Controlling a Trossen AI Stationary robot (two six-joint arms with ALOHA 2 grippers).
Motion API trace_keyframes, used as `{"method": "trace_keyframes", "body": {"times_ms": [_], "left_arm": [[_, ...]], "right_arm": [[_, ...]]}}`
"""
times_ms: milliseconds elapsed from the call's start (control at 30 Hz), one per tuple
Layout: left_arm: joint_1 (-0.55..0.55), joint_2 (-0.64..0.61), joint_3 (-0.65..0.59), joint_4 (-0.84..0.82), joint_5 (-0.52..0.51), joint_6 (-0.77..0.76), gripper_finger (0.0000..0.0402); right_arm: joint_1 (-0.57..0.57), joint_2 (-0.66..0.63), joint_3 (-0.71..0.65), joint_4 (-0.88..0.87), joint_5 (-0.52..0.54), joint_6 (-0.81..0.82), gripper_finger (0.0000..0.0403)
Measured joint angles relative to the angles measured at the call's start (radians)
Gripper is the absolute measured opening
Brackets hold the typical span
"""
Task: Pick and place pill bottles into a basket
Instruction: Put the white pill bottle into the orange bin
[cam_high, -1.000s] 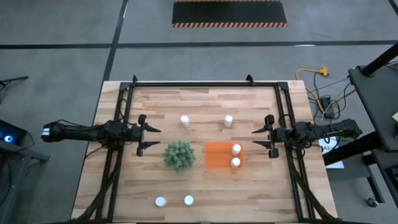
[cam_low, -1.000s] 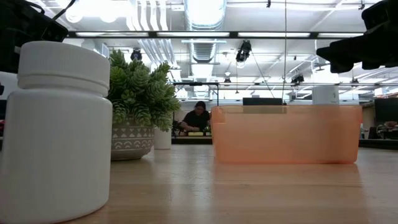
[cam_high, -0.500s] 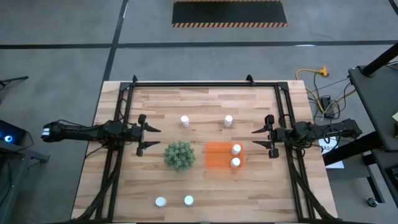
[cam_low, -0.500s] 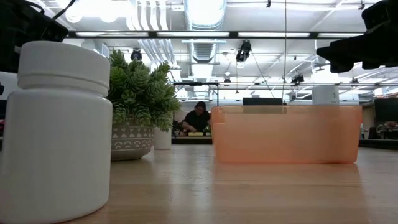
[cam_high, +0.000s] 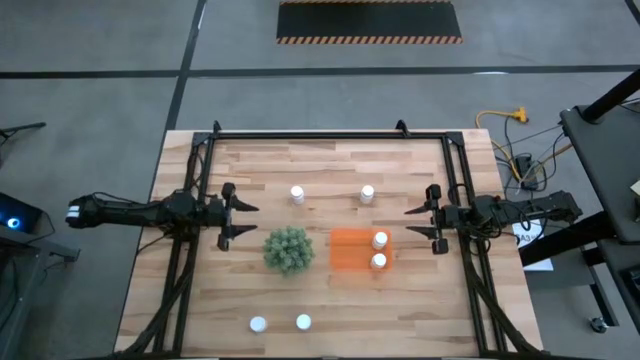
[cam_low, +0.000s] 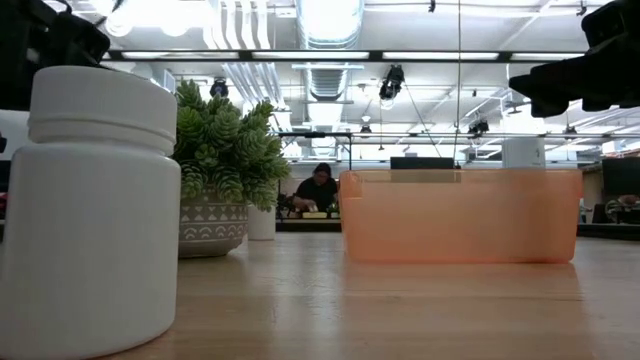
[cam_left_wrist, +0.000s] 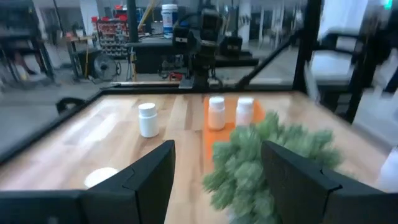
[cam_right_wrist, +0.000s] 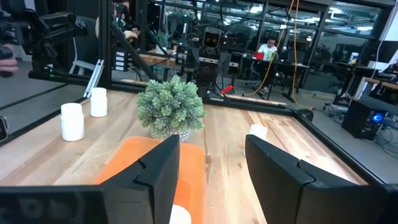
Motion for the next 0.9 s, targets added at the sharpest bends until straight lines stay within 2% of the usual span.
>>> {"method": "trace_keyframes", "body": {"times_ms": [167,233,500,667,767,900], "left_arm": [[0.0,0.023,0.0,0.106,-0.002,-0.318,0.0221],[0.0,0.035,0.0,0.151,-0.002,-0.368,0.0221],[0.0,0.119,0.0,0.425,-0.008,-0.409,0.0221],[-0.015,0.219,0.0,0.578,0.004,-0.455,0.0221],[-0.033,0.3,0.0,0.706,0.052,-0.477,0.0221],[-0.064,0.416,0.001,0.962,0.155,-0.433,0.0221]], "right_arm": [[0.0,0.0,0.0,0.0,0.0,-0.002,0.0174],[0.0,0.0,0.0,0.0,0.0,0.0,0.0173],[0.0,0.0,0.0,0.0,0.0,-0.001,0.0173],[0.0,0.0,0.0,0.0,0.0,0.001,0.0171],[0.0,0.0,0.0,0.0,0.0,-0.001,0.0171],[0.0,0.0,0.0,0.0,0.0,-0.001,0.0174]]}}
